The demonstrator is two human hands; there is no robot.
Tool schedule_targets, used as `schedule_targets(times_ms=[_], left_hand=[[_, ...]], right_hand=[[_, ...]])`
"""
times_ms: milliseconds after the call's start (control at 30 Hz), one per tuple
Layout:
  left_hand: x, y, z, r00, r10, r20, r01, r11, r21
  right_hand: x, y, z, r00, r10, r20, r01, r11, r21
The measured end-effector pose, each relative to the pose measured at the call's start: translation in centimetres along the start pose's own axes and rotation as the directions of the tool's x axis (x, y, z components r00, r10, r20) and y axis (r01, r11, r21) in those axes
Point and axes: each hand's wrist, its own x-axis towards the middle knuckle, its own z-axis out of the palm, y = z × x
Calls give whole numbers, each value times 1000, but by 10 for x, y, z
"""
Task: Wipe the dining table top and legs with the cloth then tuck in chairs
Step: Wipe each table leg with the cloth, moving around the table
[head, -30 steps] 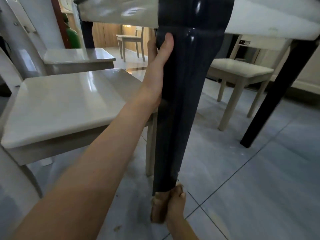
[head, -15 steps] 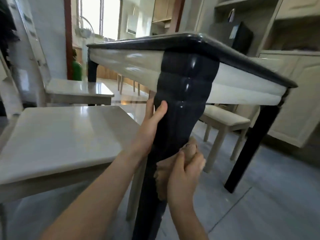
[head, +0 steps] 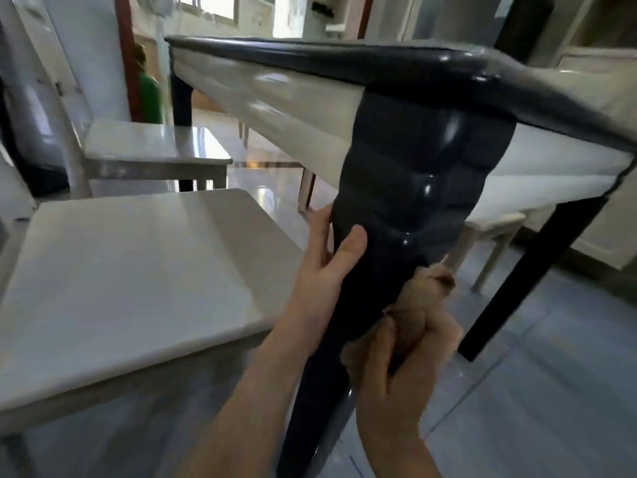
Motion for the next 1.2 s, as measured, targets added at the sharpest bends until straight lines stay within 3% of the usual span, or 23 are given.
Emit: schedule_targets(times_ms=[100, 167, 267, 400, 500, 633, 733, 967, 1200], left_hand=[[-2, 13, 3, 997, -75, -34, 76, 997, 14], [-6, 28, 6, 984, -166, -61, 171, 981, 92], [-19, 44, 4, 946, -285, -152, 316, 913, 259], [-33, 70, 10, 860, -418, -292, 507, 760, 406], [-56, 101, 29, 765, -508, -396, 642, 652, 403], [-115, 186, 69, 641, -557, -529, 768, 450, 457], [-149, 273, 102, 515, -603, -609, 857, 368, 360], [-168, 443, 157, 456, -550, -700, 887, 343, 309], [-130, 490, 115, 493, -518, -699, 870, 307, 386]], right_hand=[[-13, -9, -2, 932, 352, 84, -357, 933, 42], [-17, -18, -6, 875, 445, 190, -447, 894, -37], [-11, -37, -19, 773, 589, 237, -577, 807, -127], [24, -72, -46, 591, 741, 318, -689, 669, -279], [54, -113, -74, 428, 843, 327, -788, 525, -321], [99, -194, -125, 288, 914, 287, -847, 383, -369], [133, -258, -165, 197, 945, 260, -855, 295, -426], [224, -384, -196, 190, 931, 313, -865, 309, -395], [282, -408, -164, 299, 904, 307, -878, 386, -283]])
